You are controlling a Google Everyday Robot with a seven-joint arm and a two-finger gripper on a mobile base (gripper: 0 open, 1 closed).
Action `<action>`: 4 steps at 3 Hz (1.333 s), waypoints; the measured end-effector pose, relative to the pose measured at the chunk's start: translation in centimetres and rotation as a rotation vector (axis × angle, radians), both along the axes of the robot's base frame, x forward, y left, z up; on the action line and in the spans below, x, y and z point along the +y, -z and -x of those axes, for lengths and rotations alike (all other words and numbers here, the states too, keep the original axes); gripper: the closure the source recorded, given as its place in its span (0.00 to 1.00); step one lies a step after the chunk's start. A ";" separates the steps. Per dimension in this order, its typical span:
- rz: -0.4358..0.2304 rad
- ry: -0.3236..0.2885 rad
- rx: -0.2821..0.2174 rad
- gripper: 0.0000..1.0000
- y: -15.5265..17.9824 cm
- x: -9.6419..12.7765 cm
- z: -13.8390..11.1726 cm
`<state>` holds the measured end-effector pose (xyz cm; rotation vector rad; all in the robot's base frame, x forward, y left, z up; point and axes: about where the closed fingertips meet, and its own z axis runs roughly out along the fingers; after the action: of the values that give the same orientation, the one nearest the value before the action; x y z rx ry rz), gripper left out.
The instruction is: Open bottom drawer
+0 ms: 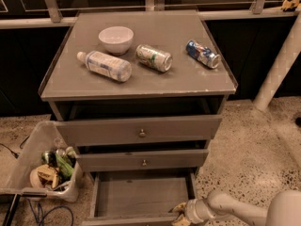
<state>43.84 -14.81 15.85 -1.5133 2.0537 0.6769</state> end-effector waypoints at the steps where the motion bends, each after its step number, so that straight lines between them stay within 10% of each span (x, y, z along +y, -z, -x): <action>1: 0.000 0.000 0.000 0.63 0.0 0.0 0.0; 4: 0.000 0.000 0.000 0.00 0.0 0.0 0.0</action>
Offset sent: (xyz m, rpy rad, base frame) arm 0.0000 0.0000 0.0000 0.0000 0.0000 0.0000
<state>43.83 -14.80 15.85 -1.5134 2.0536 0.6771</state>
